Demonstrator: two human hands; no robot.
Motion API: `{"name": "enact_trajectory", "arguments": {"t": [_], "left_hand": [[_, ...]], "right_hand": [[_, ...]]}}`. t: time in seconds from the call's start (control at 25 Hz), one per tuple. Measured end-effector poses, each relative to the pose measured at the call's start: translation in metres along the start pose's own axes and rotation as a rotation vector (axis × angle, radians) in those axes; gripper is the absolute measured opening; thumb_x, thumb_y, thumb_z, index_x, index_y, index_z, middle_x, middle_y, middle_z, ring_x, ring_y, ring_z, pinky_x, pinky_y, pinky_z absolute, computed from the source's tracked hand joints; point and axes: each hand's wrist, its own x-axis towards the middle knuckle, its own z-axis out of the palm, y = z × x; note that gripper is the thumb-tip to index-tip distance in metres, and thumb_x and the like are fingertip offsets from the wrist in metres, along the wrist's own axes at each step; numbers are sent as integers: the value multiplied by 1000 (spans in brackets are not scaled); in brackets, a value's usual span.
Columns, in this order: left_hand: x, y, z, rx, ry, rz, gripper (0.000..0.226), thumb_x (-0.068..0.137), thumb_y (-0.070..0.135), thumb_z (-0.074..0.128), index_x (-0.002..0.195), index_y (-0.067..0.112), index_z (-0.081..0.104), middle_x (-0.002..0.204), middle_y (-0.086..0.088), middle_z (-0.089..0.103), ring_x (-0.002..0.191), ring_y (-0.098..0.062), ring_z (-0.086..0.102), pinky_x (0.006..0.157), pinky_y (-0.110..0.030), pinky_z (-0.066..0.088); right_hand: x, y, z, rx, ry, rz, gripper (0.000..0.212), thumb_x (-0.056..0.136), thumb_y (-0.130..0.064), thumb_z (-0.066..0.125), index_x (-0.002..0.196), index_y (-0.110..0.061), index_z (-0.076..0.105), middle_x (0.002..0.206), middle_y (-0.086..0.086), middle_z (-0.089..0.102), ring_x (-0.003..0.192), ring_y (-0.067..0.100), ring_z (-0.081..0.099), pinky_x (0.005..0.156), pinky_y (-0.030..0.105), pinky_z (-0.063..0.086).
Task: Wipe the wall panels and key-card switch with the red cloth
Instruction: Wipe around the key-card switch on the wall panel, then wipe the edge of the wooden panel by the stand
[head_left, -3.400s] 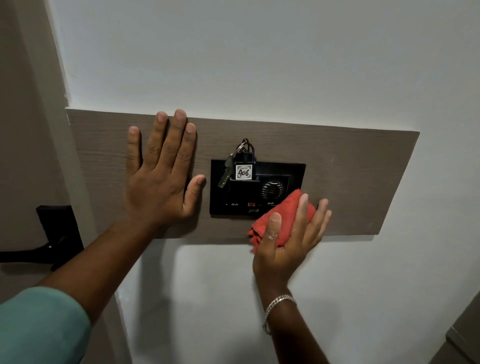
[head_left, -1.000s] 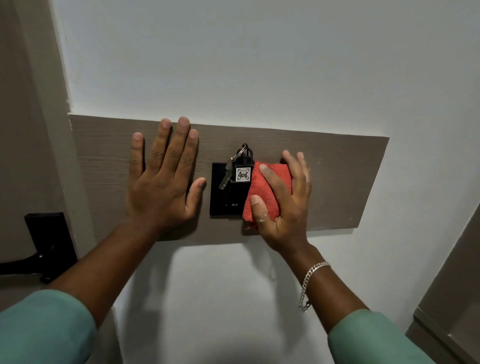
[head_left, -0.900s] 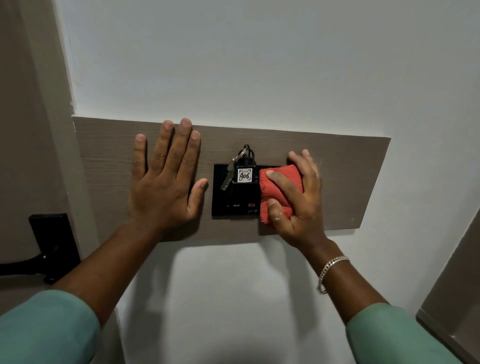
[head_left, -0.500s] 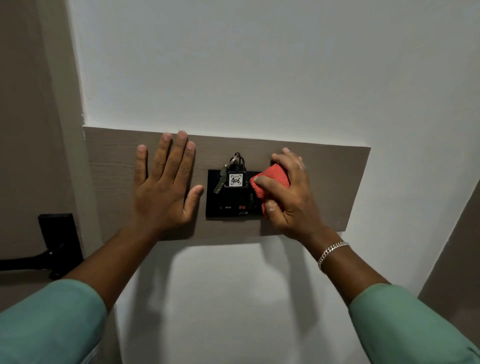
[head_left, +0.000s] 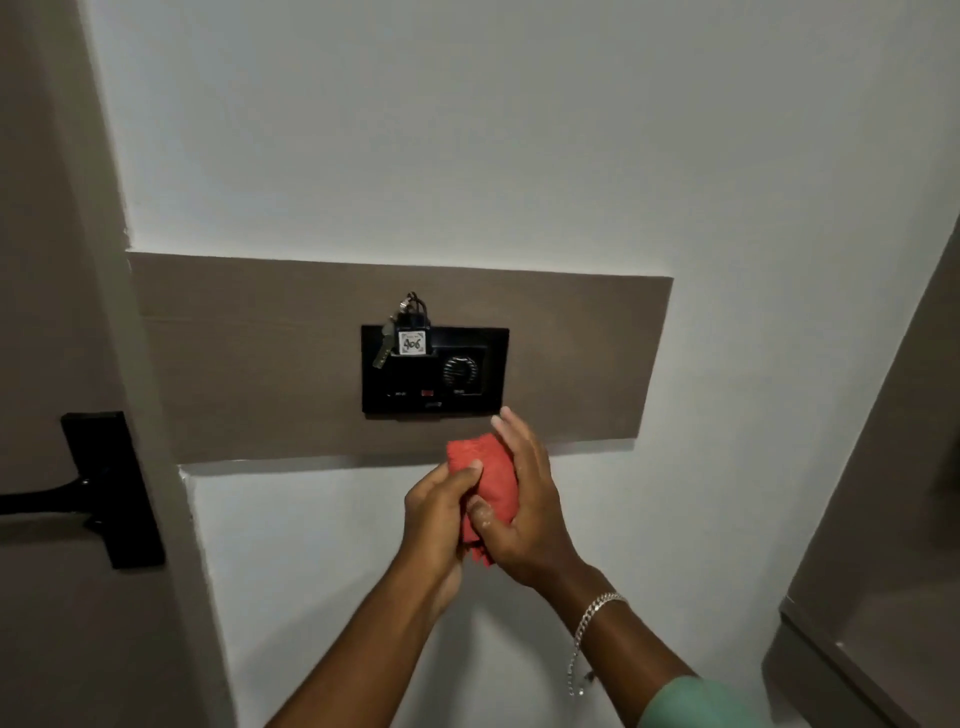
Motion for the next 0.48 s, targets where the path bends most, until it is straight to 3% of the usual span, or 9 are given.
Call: {"name": "enact_trajectory", "arguments": {"t": [0.12,0.2,0.28,0.36,0.48], "left_hand": [[2,-31,21,-19,-9,-41,22,91,12,63,111,7,70,102,-16,76,91,-30,74,73,-38,60],[2,-57,50,-31,-36,-56,21,89,10,65,109,7,69,99,-14,77,90,-29,74,73,-38,61],[3,-88,83,-18,-40,-78,19,88,11,68,106,8,69,96,-12,77,87,-28,74,74,-39,61],[1,-127,121,-1,-49,-120,15,87,11,69,102,10,69,97,-13,76,86,-28,74,78,-41,61],[-3,-192,185,32,-86,-266,17,87,9,69,104,7,67,104,-18,72,93,-36,70,85,-49,58]], "right_hand": [[-30,21,-43,205,52,347,91,76,-56,69,150,-39,20,149,-26,35,135,-6,44,104,18,47],[-49,45,-79,377,90,593,84,74,-53,74,144,-26,36,134,-10,59,113,3,66,83,18,57],[-71,72,-119,475,106,753,65,75,-45,81,126,-12,58,112,10,75,91,19,76,70,24,60],[-92,100,-166,454,189,850,49,75,-32,82,114,-6,66,104,16,78,87,24,76,74,30,62],[-128,148,-236,349,298,954,32,83,-10,77,111,3,66,104,24,75,90,33,73,87,44,59]]}}
